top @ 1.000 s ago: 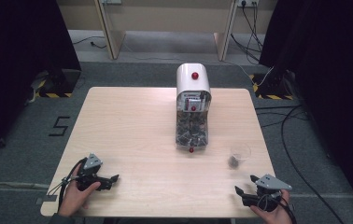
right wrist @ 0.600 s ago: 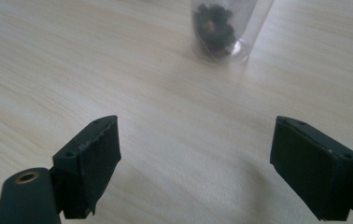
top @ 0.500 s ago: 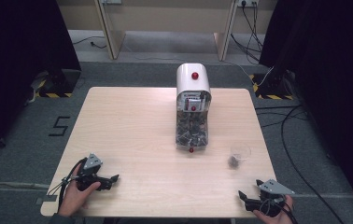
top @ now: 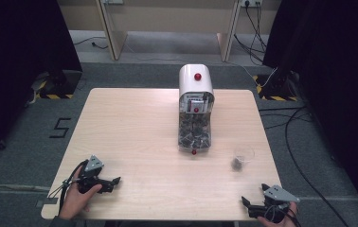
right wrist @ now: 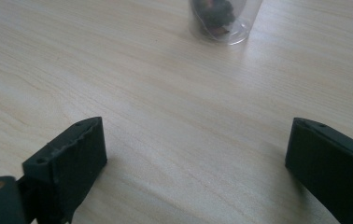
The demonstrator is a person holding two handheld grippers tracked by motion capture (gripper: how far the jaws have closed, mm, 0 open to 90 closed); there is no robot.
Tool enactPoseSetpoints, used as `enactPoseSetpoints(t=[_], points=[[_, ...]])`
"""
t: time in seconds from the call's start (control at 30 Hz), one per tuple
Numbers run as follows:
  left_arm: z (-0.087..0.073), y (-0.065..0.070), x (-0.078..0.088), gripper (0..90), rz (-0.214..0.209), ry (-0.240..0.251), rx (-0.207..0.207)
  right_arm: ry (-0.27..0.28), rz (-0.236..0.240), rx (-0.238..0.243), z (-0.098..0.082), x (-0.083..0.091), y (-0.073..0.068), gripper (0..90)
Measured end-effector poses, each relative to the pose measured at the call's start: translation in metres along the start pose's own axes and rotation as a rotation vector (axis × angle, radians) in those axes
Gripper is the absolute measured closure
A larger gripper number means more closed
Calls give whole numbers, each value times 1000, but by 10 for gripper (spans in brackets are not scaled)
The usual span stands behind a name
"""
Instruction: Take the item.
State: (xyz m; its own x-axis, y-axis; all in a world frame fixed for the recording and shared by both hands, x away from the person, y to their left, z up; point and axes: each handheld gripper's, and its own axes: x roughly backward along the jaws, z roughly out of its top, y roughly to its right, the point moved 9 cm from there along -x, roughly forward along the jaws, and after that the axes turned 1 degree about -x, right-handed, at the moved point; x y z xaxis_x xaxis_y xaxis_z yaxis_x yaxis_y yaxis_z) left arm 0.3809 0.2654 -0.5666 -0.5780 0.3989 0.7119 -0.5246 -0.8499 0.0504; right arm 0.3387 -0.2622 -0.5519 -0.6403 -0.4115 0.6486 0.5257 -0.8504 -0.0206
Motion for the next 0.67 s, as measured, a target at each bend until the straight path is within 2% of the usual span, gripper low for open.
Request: enactPoseSetpoints(t=[0.2,0.67], points=[[0,0,0,0,0,0,0,-2,3,-5,0,-2,-3,9],[0,0,0,0,0,0,0,5,8,0,-1,-2,-3,7]])
